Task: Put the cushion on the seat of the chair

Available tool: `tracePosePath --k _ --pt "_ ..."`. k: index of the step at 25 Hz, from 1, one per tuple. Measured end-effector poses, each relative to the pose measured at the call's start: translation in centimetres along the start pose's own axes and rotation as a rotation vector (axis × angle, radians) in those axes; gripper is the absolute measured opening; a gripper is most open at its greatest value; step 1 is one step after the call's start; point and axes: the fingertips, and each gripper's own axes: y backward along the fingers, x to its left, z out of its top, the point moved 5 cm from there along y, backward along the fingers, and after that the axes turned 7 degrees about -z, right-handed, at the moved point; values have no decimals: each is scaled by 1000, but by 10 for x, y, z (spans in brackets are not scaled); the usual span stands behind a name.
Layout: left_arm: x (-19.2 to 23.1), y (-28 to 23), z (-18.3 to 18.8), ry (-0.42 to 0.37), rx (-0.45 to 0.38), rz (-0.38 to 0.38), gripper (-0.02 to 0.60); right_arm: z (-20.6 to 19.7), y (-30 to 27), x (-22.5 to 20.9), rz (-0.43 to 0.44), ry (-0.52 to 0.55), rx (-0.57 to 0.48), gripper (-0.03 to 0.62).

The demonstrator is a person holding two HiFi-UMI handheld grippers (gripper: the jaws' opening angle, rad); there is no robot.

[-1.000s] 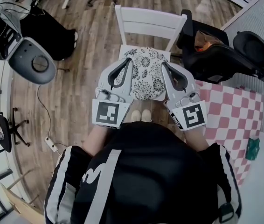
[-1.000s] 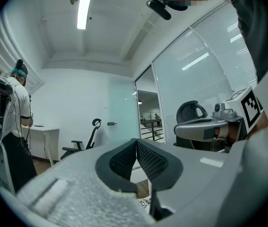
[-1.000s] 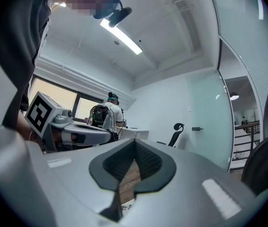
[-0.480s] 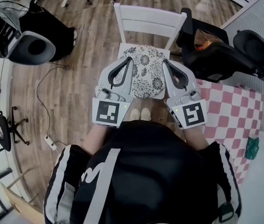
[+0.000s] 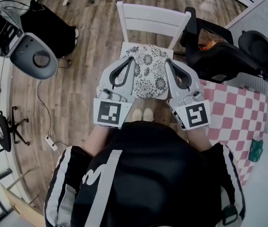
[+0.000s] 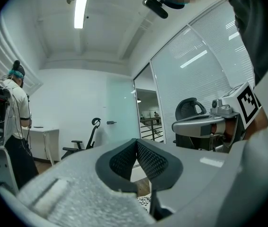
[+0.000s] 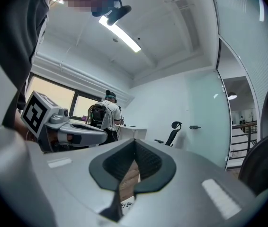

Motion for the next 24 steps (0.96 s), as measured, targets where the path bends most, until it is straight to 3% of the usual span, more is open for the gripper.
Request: tracePosePath --k 24 --pt "4 -1 -5 -4 11 8 2 -5 -5 3 17 -5 11 -1"
